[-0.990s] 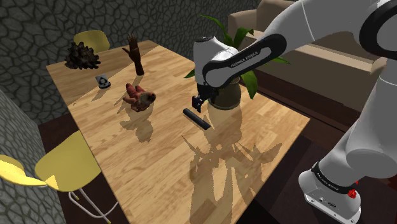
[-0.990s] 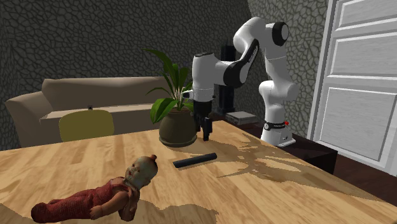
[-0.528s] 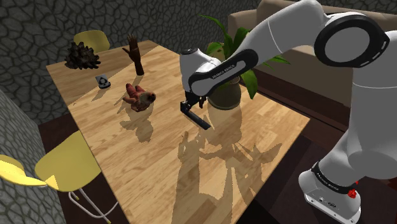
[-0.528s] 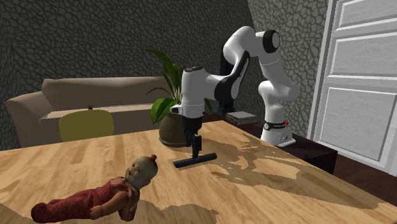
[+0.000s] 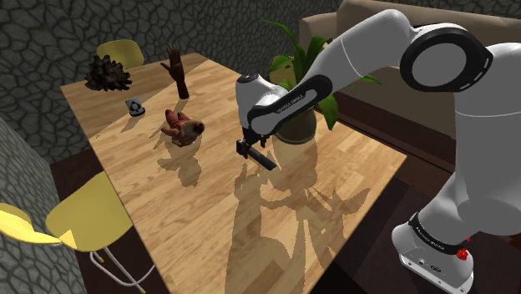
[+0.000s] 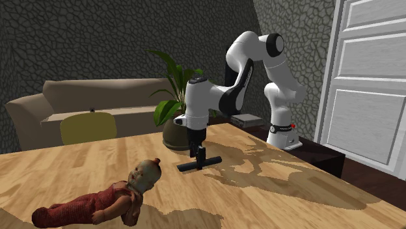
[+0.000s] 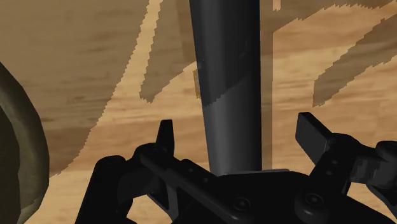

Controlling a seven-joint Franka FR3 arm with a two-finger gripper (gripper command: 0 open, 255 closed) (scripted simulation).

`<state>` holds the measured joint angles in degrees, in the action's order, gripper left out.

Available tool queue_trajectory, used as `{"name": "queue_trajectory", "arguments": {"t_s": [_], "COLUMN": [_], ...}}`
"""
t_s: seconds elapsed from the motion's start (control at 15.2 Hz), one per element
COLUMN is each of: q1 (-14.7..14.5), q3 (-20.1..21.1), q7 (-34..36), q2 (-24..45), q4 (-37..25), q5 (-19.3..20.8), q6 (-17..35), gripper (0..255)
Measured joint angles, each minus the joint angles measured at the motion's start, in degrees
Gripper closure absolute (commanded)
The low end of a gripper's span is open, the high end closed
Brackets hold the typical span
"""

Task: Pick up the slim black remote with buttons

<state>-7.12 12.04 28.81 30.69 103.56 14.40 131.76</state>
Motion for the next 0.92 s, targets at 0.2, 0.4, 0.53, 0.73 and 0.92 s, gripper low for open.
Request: {"name": "queue_trajectory", "arguments": {"t_s": [0.2,0.4,0.53,0.73,0.92], "q1": [0.0,0.0,-0.1,0.0,0.2], "q3": [0.1,0.1,0.1,0.1,0.3], "q7": [0.0,0.0,0.0,-0.1,-0.4], "q2": [-0.1,0.0,0.0,-0.2,-1.2], "q4": [0.0,0.0,0.0,-0.1,-0.4], "q5": [0.0,0.0,0.0,-0.1,-0.5], "q6": [0.2,0.1,0.1,-0.1,-1.5], "gripper": [255,255,255,255,255]}}
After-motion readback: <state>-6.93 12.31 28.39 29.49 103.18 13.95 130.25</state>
